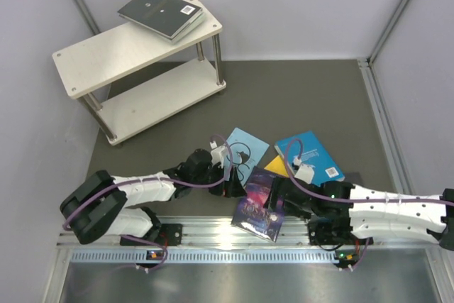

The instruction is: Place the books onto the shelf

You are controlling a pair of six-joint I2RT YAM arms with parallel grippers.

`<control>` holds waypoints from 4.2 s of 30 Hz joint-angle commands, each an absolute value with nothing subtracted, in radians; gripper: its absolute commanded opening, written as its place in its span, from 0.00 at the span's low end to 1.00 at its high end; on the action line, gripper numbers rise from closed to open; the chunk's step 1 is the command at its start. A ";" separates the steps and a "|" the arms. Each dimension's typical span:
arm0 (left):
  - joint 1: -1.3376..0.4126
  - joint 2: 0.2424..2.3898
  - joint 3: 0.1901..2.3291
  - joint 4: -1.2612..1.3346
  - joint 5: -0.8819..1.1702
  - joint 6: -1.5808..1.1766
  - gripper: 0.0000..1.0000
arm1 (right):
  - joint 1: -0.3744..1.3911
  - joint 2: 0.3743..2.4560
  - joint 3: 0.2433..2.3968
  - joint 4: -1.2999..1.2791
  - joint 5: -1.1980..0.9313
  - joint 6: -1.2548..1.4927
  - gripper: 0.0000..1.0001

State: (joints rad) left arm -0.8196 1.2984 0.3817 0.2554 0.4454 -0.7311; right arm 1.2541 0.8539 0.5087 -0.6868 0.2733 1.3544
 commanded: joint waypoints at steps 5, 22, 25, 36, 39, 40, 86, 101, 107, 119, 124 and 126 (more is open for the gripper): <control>-0.857 1.397 0.376 0.483 0.488 -0.761 0.98 | 1.328 0.814 0.405 -0.916 0.227 1.445 1.00; -0.907 1.707 0.316 1.009 0.589 -0.988 0.92 | 1.330 0.740 0.364 -0.527 0.374 1.347 0.96; -0.911 1.755 0.290 1.132 0.613 -1.037 0.88 | 1.328 0.672 0.285 -0.424 0.376 1.341 0.81; -0.917 1.790 0.170 1.422 0.612 -1.155 0.87 | 1.328 0.485 0.222 -0.324 0.359 1.273 0.11; -0.917 1.728 0.169 1.384 0.608 -1.154 0.87 | 1.328 0.392 0.232 -0.278 0.370 1.204 0.00; -0.917 1.703 0.170 1.353 0.604 -1.143 0.87 | 1.328 0.370 0.236 -0.262 0.379 1.163 0.00; -0.810 0.985 0.494 0.003 0.009 -0.673 0.58 | 0.908 0.913 0.402 0.150 0.019 0.942 1.00; -0.520 0.868 0.339 -0.106 0.162 -0.689 0.98 | 0.887 1.267 0.411 0.303 -0.190 0.986 1.00; -0.522 0.923 0.226 0.092 0.238 -0.799 0.94 | 0.928 1.290 0.316 0.425 -0.219 1.065 1.00; -0.522 0.985 0.123 0.313 0.399 -0.887 0.83 | 0.979 1.475 0.299 0.589 -0.228 1.110 0.99; -0.522 0.945 0.117 0.287 0.403 -0.897 0.83 | 0.977 1.607 0.278 0.733 -0.252 1.146 0.68; -0.522 0.925 0.107 0.275 0.400 -0.905 0.83 | 0.977 1.609 0.259 0.768 -0.253 1.152 0.51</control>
State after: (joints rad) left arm -0.5167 0.9524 0.1291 0.2749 0.3492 -0.8768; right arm 0.9668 1.5616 0.3050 0.7479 -0.2726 1.1633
